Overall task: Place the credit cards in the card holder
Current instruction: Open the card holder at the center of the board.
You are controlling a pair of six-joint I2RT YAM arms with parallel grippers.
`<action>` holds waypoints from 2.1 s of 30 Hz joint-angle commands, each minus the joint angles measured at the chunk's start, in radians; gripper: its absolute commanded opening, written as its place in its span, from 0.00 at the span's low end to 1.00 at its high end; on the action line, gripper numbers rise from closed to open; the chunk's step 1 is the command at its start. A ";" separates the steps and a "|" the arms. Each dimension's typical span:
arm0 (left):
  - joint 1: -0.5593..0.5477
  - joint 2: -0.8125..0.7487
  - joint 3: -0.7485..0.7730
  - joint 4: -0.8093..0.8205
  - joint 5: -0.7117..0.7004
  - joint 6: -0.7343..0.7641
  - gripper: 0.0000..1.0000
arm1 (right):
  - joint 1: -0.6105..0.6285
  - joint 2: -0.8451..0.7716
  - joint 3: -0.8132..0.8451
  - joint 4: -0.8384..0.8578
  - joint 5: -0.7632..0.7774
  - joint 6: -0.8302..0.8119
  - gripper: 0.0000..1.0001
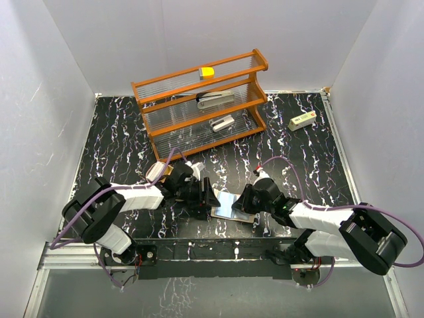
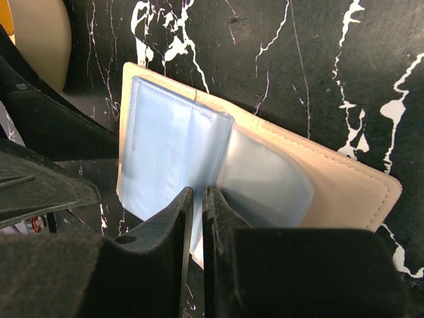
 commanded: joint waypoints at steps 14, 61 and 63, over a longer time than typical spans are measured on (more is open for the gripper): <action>-0.011 -0.029 -0.036 0.251 0.081 -0.140 0.49 | 0.002 0.023 -0.049 0.010 -0.010 -0.008 0.11; -0.037 -0.189 -0.076 -0.007 -0.060 -0.094 0.00 | 0.003 0.016 0.067 0.062 -0.113 0.035 0.44; -0.039 -0.203 -0.082 -0.022 -0.073 -0.092 0.00 | 0.002 0.010 0.076 0.065 -0.111 0.060 0.51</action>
